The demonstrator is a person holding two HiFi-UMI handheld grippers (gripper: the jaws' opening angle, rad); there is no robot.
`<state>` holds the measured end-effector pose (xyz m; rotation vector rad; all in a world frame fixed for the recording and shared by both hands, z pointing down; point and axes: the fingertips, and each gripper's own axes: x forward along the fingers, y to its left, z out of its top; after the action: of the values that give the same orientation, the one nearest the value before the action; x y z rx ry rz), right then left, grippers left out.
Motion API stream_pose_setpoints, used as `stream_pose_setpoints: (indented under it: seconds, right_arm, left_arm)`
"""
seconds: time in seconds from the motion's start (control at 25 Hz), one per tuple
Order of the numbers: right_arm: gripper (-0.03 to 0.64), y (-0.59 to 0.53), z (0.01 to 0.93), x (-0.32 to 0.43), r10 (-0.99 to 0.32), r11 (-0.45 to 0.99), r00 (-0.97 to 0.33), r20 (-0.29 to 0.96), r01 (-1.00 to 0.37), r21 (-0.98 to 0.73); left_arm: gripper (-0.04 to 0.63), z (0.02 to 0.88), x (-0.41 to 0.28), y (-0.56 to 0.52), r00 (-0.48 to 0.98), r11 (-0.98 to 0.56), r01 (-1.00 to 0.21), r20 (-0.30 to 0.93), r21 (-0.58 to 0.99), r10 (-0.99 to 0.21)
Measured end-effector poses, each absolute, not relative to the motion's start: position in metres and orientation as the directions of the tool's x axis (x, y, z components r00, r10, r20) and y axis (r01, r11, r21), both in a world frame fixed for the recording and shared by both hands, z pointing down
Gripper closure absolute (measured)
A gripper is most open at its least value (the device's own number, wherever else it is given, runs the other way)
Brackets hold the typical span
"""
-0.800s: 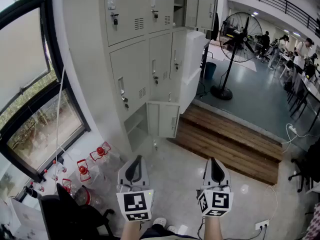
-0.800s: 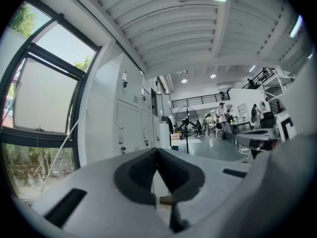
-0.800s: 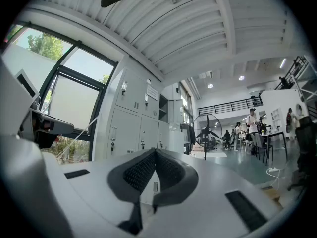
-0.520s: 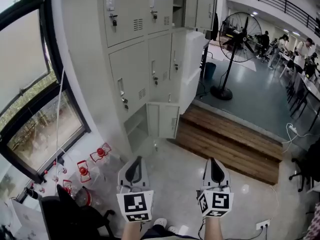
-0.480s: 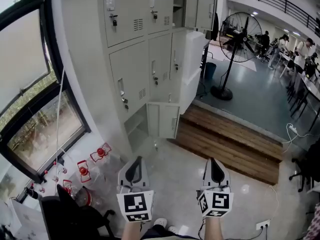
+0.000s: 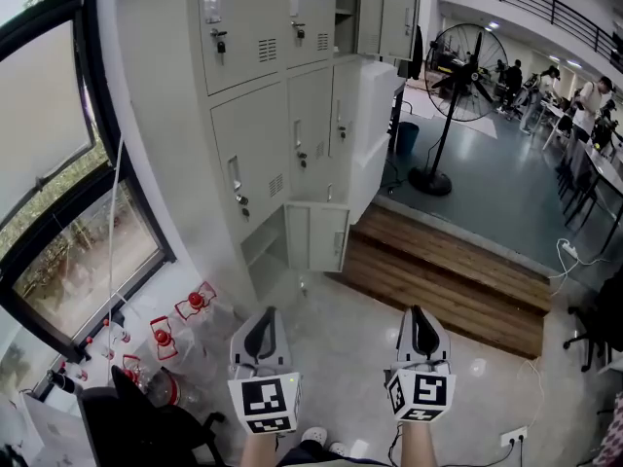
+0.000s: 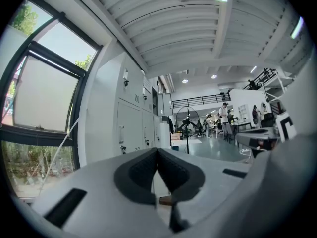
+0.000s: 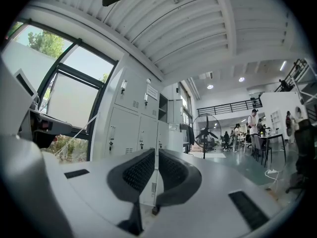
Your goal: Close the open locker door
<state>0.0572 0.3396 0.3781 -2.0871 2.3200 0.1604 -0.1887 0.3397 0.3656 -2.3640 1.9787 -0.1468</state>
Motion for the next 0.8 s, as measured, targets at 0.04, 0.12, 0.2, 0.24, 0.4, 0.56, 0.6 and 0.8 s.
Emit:
stream_pose_setpoints:
  seconds: [0.04,0.12,0.2,0.24,0.4,0.56,0.6,0.8]
  right_arm:
    - [0.595,0.338,0.378,0.055,-0.990,0.106,-0.112,-0.082,-0.992,0.070]
    - [0.594,0.335,0.377,0.050,-0.989,0.119,-0.125,-0.085,-0.991,0.067]
    - [0.553,0.329,0.379,0.042,-0.985,0.150,-0.154,-0.075,-0.987,0.052]
    - [0.462,0.326,0.380,0.037,-0.983,0.170,-0.172,-0.068,-0.985,0.042]
    - [0.405,0.319,0.383,0.026,-0.979,0.194,-0.195,-0.062,-0.981,0.021]
    - [0.365,0.310,0.382,0.013,-0.974,0.213,-0.213,-0.072,-0.977,0.008]
    - [0.364,0.308,0.382,0.009,-0.974,0.213,-0.213,-0.072,-0.977,0.013]
    - [0.364,0.305,0.385,-0.005,-0.978,0.198,-0.199,-0.068,-0.980,0.026]
  left_arm:
    - [0.594,0.366,-0.190,0.338,0.175,-0.178,-0.979,0.038,-0.102,-0.984]
    - [0.594,0.365,-0.192,0.334,0.176,-0.179,-0.978,0.037,-0.102,-0.984]
    - [0.594,0.365,-0.196,0.330,0.177,-0.180,-0.978,0.035,-0.102,-0.984]
    - [0.594,0.365,-0.198,0.328,0.178,-0.180,-0.978,0.035,-0.101,-0.983]
    - [0.594,0.367,-0.206,0.320,0.181,-0.183,-0.978,0.032,-0.100,-0.983]
    - [0.594,0.368,-0.219,0.311,0.181,-0.183,-0.978,0.030,-0.101,-0.983]
    - [0.594,0.368,-0.222,0.309,0.183,-0.185,-0.977,0.030,-0.101,-0.983]
    - [0.594,0.374,-0.233,0.303,0.199,-0.202,-0.973,0.041,-0.108,-0.979]
